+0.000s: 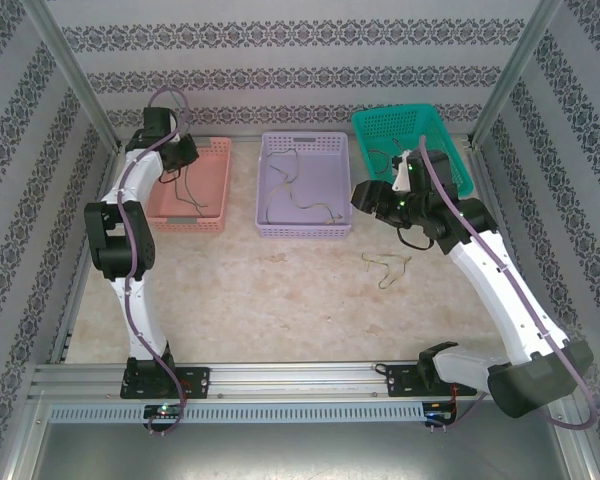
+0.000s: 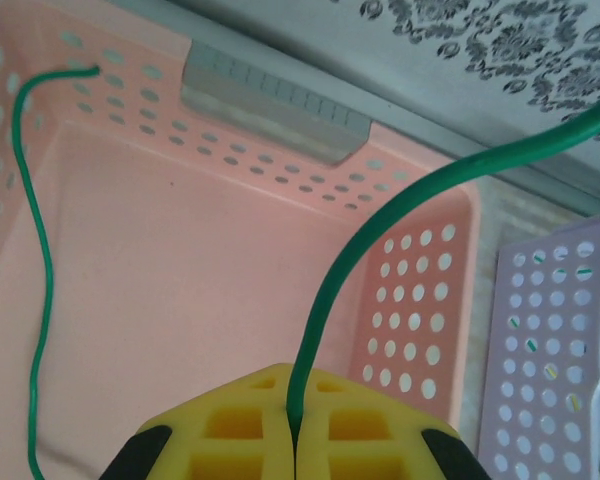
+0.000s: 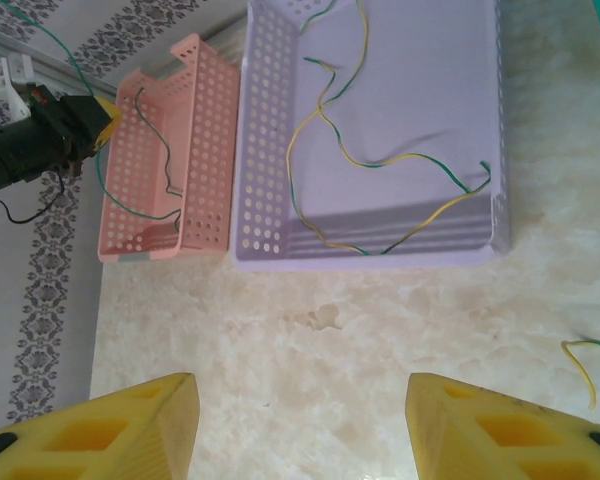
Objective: Untangle the cables
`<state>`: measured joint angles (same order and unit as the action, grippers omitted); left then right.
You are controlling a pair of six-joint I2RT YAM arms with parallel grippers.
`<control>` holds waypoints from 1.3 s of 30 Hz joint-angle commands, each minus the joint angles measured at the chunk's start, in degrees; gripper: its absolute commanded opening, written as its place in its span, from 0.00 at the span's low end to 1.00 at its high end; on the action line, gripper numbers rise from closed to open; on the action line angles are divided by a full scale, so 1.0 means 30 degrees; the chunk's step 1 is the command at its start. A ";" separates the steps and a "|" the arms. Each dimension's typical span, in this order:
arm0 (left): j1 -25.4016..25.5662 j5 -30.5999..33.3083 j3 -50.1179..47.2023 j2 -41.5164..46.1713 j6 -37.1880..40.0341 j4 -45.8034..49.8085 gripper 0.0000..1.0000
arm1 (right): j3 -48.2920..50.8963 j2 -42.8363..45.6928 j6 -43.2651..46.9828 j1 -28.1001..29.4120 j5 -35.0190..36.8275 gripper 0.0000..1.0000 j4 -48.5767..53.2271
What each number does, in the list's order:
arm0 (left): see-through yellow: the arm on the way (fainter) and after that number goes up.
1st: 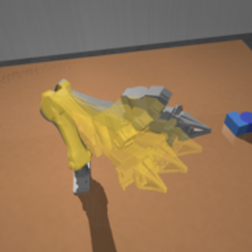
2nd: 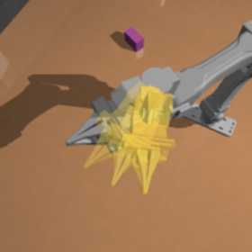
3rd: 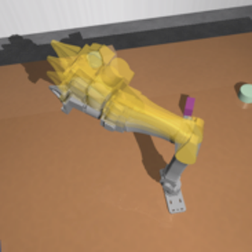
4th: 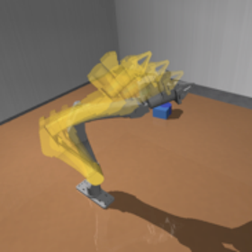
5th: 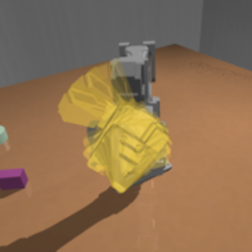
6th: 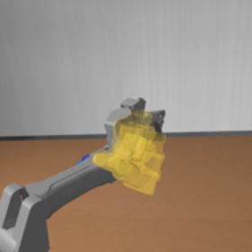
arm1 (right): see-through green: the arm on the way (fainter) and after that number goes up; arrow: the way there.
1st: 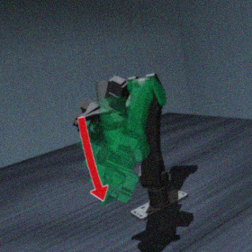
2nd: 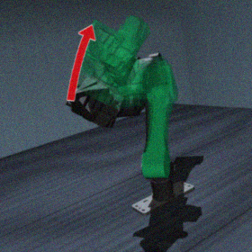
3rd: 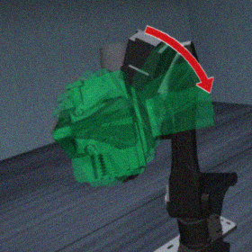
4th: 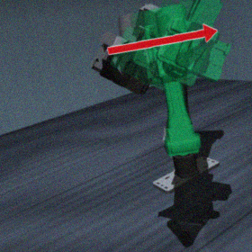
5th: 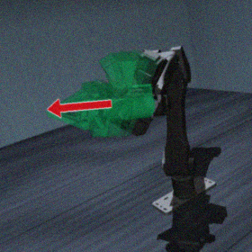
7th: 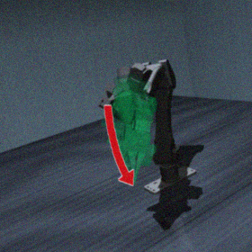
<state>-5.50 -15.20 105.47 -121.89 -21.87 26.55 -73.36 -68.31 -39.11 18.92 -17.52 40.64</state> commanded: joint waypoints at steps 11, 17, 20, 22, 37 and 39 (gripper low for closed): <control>-0.0240 -0.0682 -0.1383 -0.0525 -0.0553 0.0713 0.00 | 0.1075 0.0561 -0.0527 0.0332 0.0245 0.57 -0.0036; -0.0416 -0.1142 -0.0248 -0.1768 -0.1422 0.2807 0.10 | 0.1339 0.0691 -0.0618 0.0374 0.0214 0.58 -0.0027; -0.0496 -0.1340 0.0395 -0.2278 -0.1772 0.3702 0.27 | 0.1427 0.0743 -0.0600 0.0382 0.0230 0.58 0.0016; -0.0595 -0.1492 0.0604 -0.2295 -0.2091 0.4028 0.34 | 0.1482 0.0791 -0.0586 0.0375 0.0255 0.58 0.0097; -0.0629 -0.1874 0.4801 0.1673 -0.4555 0.6118 0.56 | 0.1627 0.1214 -0.0725 -0.0268 0.1832 0.58 0.0709; -0.0628 -0.1696 0.5509 0.2467 -0.5057 0.6275 0.58 | 0.2006 0.1541 -0.1258 -0.0936 0.2322 0.57 0.1028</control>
<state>-6.70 -20.56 118.08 -120.33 -33.56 42.54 -68.73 -65.76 -40.88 18.15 -14.46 41.50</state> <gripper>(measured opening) 0.574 0.579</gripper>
